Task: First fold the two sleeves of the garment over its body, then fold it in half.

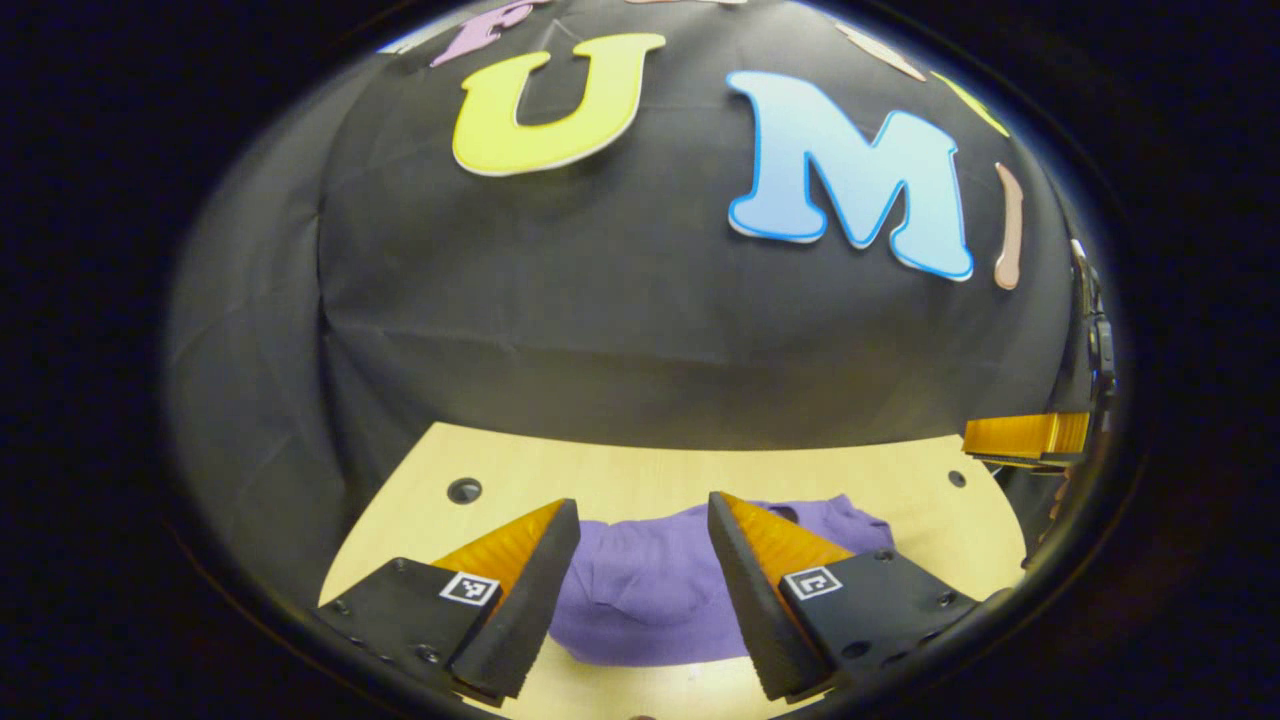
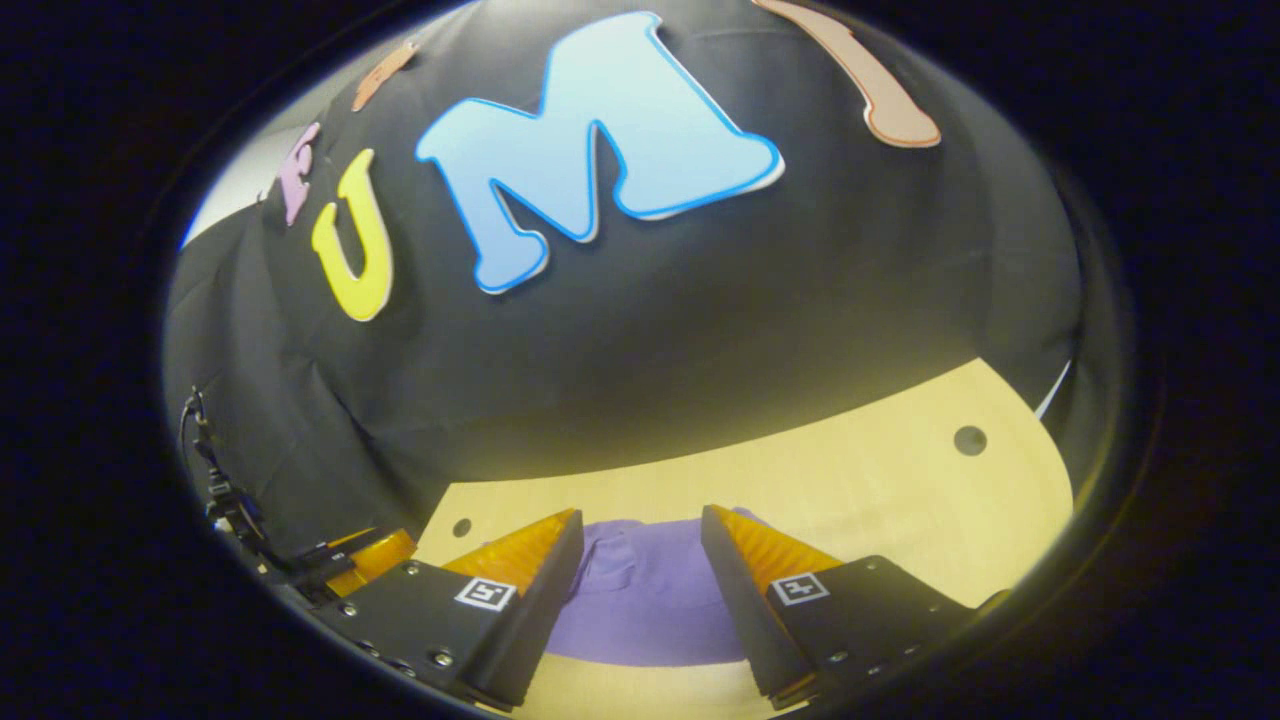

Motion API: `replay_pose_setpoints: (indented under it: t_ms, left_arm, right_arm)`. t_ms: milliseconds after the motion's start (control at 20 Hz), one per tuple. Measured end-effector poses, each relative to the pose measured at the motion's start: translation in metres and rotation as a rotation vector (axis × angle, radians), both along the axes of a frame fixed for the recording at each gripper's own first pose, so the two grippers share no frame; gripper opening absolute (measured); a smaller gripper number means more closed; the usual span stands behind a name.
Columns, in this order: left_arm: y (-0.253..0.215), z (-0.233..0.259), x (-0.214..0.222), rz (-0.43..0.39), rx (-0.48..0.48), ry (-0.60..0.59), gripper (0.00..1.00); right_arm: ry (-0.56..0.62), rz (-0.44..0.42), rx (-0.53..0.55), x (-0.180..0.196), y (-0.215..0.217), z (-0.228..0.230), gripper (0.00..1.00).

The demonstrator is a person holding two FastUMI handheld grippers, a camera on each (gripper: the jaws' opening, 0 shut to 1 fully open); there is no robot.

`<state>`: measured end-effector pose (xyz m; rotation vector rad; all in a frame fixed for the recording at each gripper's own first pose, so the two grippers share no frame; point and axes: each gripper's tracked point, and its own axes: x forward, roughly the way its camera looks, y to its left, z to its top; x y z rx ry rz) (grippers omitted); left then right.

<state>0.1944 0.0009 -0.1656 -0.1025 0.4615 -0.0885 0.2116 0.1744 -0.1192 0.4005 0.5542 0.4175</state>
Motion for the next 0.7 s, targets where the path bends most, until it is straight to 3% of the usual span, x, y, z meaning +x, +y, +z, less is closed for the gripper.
replay_pose_setpoints:
  t_ms: [350, 700]
  left_arm:
    - [-0.004, 0.086, -0.076, 0.012, -0.042, -0.144, 0.87]
    - [-0.014, 0.12, -0.135, 0.012, -0.141, -0.201, 0.88]
  right_arm:
    - [-0.104, -0.001, -0.027, -0.063, -0.015, 0.051, 0.77]
    - [-0.153, -0.025, -0.02, -0.129, -0.017, 0.07, 0.77]
